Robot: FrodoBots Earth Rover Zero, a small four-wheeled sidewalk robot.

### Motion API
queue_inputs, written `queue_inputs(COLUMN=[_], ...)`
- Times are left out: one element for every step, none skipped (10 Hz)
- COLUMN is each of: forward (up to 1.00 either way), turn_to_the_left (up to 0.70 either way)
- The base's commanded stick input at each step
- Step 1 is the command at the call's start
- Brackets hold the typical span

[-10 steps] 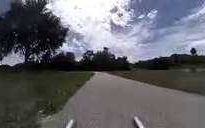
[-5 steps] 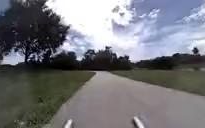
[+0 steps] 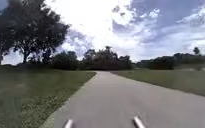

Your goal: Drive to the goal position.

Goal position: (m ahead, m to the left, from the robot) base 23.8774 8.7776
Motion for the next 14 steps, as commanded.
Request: queue_inputs(forward=[0.70,0.70,0.70,0.70,0.70,0.70,0.70,0.70,0.70,0.70,0.70,0.70,0.70,0.70], turn_to_the_left=[0.00,0.00,0.00,0.00,0.00,0.00,0.00,0.00,0.00,0.00,0.00,0.00,0.00,0.00])
